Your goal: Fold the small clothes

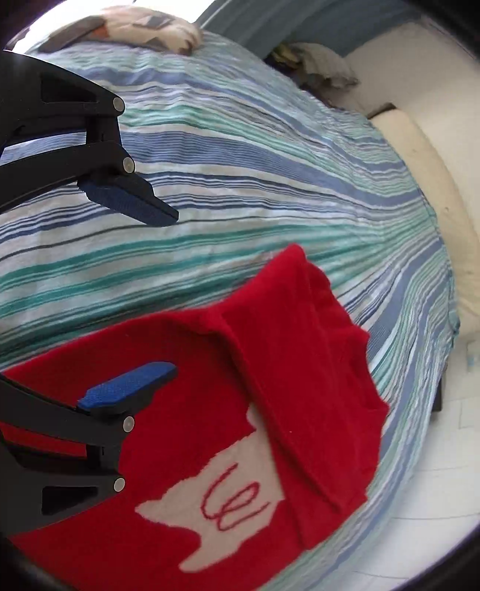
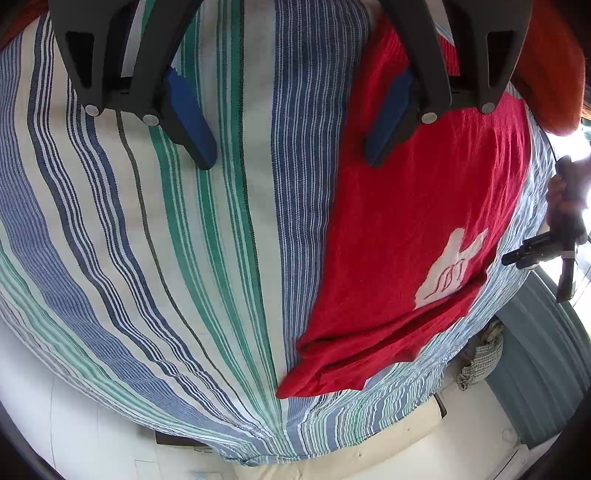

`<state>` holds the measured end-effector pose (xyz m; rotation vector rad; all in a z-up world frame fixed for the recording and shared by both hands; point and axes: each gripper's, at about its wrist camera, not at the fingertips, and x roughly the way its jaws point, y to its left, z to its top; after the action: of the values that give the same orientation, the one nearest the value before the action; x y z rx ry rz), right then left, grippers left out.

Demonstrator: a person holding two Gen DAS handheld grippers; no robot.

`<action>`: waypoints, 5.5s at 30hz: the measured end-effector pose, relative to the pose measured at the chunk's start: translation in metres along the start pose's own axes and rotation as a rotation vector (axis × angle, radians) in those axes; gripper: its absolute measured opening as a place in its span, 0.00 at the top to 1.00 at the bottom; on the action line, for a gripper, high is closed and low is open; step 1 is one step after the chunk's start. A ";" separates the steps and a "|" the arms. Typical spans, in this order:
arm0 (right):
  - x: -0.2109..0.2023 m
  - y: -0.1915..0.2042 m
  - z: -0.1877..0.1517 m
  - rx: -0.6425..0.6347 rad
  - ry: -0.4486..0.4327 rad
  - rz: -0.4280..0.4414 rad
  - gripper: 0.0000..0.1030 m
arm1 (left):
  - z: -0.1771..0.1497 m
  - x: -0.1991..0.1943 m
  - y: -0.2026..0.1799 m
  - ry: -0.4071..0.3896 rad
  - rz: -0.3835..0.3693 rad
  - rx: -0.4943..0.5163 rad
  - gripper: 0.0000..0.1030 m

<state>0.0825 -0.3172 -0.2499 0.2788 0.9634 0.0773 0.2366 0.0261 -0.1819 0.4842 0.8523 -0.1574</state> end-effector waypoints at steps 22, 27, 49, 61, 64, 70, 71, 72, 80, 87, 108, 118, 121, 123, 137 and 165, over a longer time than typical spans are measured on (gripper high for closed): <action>0.003 0.009 -0.005 -0.055 -0.004 -0.037 0.13 | -0.014 0.011 0.082 -0.008 -0.056 -0.632 0.70; 0.003 0.010 -0.006 -0.065 -0.003 -0.045 0.13 | 0.044 0.009 0.050 -0.094 -0.115 -0.521 0.69; -0.006 0.019 -0.006 -0.103 -0.006 -0.080 0.10 | -0.078 -0.011 0.042 0.099 -0.103 -0.562 0.26; -0.018 0.039 -0.007 -0.229 -0.086 -0.255 0.10 | -0.129 -0.029 0.053 0.077 -0.021 -0.720 0.16; -0.019 0.038 -0.007 -0.240 -0.095 -0.292 0.10 | -0.131 -0.029 0.051 0.084 0.014 -0.700 0.16; -0.020 0.025 -0.003 -0.210 -0.108 -0.379 0.10 | -0.134 -0.023 0.047 0.100 0.067 -0.669 0.10; -0.019 0.022 -0.002 -0.199 -0.103 -0.392 0.10 | -0.134 -0.020 0.046 0.110 0.071 -0.661 0.07; -0.017 0.018 -0.002 -0.188 -0.091 -0.409 0.10 | -0.135 -0.017 0.044 0.121 0.074 -0.654 0.06; 0.000 -0.009 -0.006 -0.080 -0.026 -0.388 0.02 | -0.141 -0.005 0.041 0.139 0.085 -0.668 0.00; 0.001 -0.011 -0.008 -0.066 -0.026 -0.385 0.01 | -0.141 -0.006 0.039 0.141 0.098 -0.654 0.00; 0.003 -0.009 -0.010 -0.074 -0.037 -0.403 0.00 | -0.139 -0.004 0.035 0.145 0.128 -0.641 0.00; 0.003 -0.009 -0.010 -0.071 -0.040 -0.401 0.00 | -0.138 -0.004 0.033 0.136 0.137 -0.639 0.00; 0.003 -0.009 -0.010 -0.070 -0.039 -0.399 0.00 | -0.138 -0.004 0.033 0.137 0.138 -0.640 0.00; 0.004 -0.009 -0.010 -0.068 -0.036 -0.397 0.00 | -0.138 -0.004 0.033 0.140 0.138 -0.642 0.00; -0.086 -0.029 0.001 0.216 -0.138 -0.056 0.03 | -0.143 -0.076 0.032 0.158 -0.167 -0.753 0.02; -0.015 0.019 -0.049 0.252 0.250 0.373 0.91 | -0.154 -0.066 -0.042 0.414 -0.374 -0.603 0.57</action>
<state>0.0353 -0.2920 -0.2594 0.6923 1.1610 0.3396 0.0741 0.0580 -0.2327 -0.2246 1.3321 -0.1352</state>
